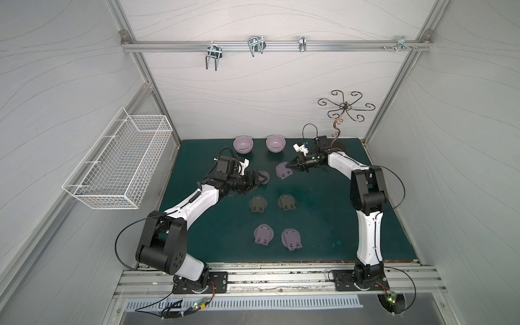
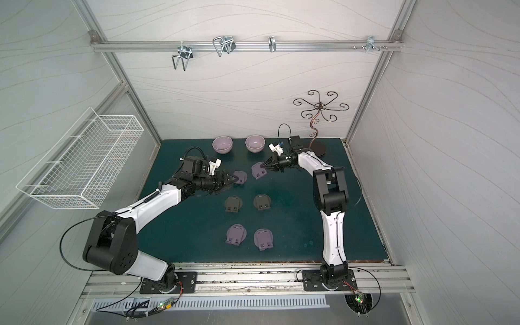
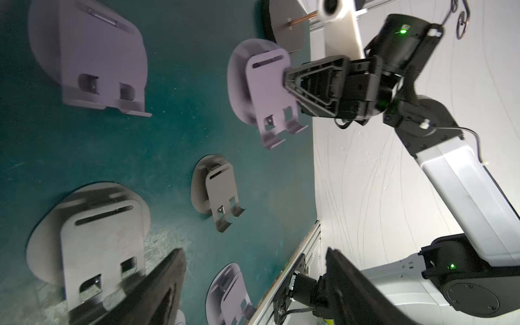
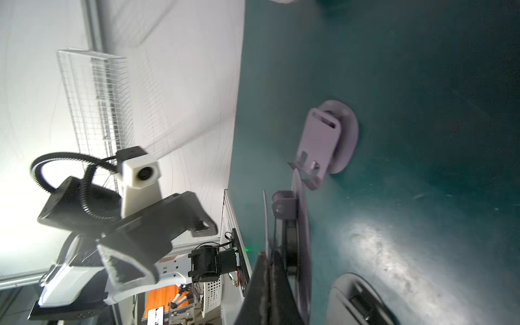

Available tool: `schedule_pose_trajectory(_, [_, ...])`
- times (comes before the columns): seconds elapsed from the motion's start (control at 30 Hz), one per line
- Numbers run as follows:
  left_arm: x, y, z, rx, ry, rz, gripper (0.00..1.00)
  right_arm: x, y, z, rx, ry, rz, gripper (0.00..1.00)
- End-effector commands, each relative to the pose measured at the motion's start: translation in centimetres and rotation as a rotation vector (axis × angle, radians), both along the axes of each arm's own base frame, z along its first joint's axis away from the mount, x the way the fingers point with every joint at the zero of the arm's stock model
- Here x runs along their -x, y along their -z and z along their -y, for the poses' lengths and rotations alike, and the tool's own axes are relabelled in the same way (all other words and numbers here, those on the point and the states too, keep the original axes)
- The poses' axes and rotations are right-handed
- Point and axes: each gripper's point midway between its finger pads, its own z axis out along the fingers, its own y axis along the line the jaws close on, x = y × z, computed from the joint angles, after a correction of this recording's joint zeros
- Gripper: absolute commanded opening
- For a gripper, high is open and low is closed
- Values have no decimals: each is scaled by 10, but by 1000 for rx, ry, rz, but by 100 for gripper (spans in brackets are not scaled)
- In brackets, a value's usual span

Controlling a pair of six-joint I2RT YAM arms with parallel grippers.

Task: Open the phone stand
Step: Pick up the phone stand at the center of the board, then open the phone stand.

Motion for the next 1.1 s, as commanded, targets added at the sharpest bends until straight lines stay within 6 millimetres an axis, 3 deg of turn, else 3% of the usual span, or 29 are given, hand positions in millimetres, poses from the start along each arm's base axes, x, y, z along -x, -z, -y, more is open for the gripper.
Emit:
schedule_pose_trajectory(0.0, [3,-33,8,81,38,86,81,23,-56,3,-26,-18,60,0])
schedule_pose_trajectory(0.23, [14,-52,18,143,81,117,80,58,-106,5,-32,-12,140,0])
schedule_pose_trajectory(0.43, [19,-79,29,197,109,184,80,91,-126,1,-70,-41,150,0])
schedule_pose_trajectory(0.73, [29,-105,31,255,122,254,79,130,-141,7,-139,-50,101,0])
schedule_pose_trajectory(1.07, [44,-105,44,271,159,248,78,137,-153,6,-164,-53,117,0])
